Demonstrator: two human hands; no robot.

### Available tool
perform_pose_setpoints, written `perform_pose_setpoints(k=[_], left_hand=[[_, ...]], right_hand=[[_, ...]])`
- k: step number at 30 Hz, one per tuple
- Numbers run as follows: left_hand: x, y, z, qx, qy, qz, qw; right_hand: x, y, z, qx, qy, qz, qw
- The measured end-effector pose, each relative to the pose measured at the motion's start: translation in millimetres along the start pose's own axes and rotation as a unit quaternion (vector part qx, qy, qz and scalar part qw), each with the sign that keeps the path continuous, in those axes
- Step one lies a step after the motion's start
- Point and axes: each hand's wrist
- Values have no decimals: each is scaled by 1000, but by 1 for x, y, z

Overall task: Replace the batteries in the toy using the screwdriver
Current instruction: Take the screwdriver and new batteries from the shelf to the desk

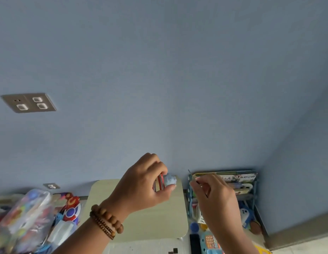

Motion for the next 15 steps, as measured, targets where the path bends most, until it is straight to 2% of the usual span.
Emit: perform_pose_setpoints(k=[9,15], left_hand=[[-40,31,-20,-16,0,5,1000],[-107,116,-57,-21,18,5,1000]], right_hand=[[20,55,-4,-9,9,12,1000],[88,151,-28,-3,36,1,999]])
Point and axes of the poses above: each hand's wrist, its own z-axis towards the middle knuckle, its own y-axis out of the palm, x = y × z, and after that the axes turned 8 degrees about -y, right-handed
